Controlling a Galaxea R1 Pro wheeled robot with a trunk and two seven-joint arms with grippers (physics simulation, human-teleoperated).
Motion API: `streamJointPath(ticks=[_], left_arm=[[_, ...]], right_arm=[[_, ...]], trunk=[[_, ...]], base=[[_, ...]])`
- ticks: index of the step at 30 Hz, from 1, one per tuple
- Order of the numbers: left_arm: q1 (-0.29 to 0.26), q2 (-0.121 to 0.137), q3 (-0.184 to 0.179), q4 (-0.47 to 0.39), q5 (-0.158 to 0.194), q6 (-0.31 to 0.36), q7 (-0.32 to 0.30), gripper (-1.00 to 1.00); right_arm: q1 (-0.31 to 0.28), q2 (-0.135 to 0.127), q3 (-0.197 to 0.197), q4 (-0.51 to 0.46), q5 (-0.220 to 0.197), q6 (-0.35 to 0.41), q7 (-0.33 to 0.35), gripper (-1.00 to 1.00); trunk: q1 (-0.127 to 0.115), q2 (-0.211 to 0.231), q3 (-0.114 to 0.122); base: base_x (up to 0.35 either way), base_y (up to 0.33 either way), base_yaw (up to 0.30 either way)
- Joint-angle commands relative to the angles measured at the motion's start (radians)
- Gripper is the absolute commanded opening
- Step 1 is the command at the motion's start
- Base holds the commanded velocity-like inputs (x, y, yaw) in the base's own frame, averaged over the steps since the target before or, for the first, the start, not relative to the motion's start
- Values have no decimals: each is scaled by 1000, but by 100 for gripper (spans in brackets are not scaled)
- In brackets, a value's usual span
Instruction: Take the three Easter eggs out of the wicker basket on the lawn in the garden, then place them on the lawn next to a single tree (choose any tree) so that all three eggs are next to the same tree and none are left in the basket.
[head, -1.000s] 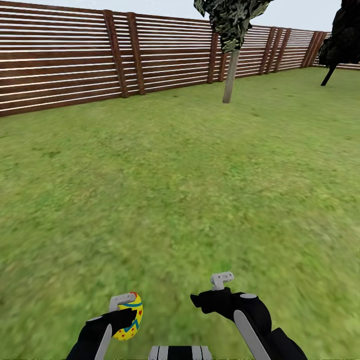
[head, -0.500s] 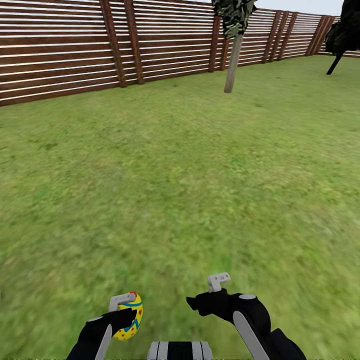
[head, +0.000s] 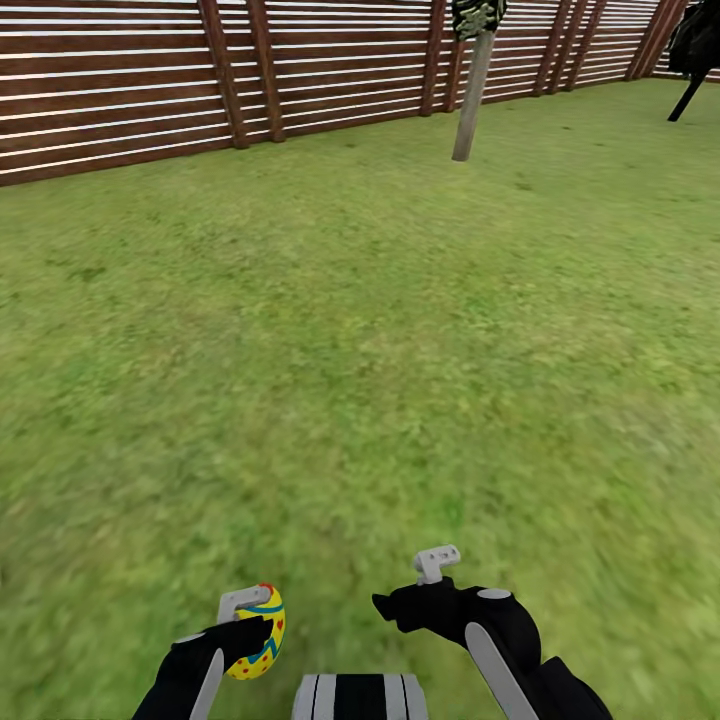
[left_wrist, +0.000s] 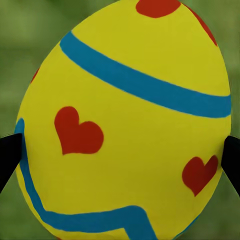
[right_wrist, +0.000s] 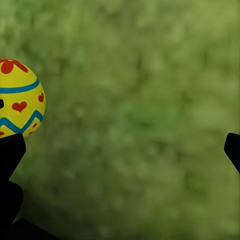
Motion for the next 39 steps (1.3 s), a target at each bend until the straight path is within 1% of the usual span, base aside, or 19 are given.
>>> streamJointPath(ticks=[1,4,13,17,21,26,32,35,38,39], left_arm=[[0,-1,3,-1,2,5,0,-100],[0,-1,3,-1,2,5,0,-100],[0,-1,3,-1,2,5,0,-100],[0,-1,3,-1,1,5,0,-100],[0,-1,3,-1,1,5,0,-100],[0,-1,3,-1,1,5,0,-100],[0,-2,3,-1,1,4,0,-100],[0,-1,3,-1,1,4,1,-100],[0,-2,3,-1,1,4,0,-100],[0,-2,3,-1,1,4,0,-100]], right_arm=[[-1,-1,2,-1,-10,2,-10,100],[-1,-1,2,-1,-10,2,-10,100],[-1,0,2,-1,-8,2,-10,100],[-1,0,3,-1,-8,2,-10,100],[-1,1,3,-1,-7,2,-10,100],[-1,1,3,-1,-7,2,-10,100],[-1,2,4,-1,-5,2,-10,100],[-1,2,4,-1,-5,2,-10,100],[-1,2,4,-1,-5,2,-10,100],[-1,2,4,-1,-5,2,-10,100]], trunk=[[0,0,-1],[0,0,-1],[4,-2,-36],[4,-2,-36],[6,-3,-51],[6,-3,-51],[8,-5,-74],[8,-5,-74],[10,-5,-86],[10,-5,-86]], base=[[0,0,0],[0,0,0],[0,0,0],[0,0,0],[0,0,0],[0,0,0],[0,0,0],[0,0,0],[0,0,0],[0,0,0]])
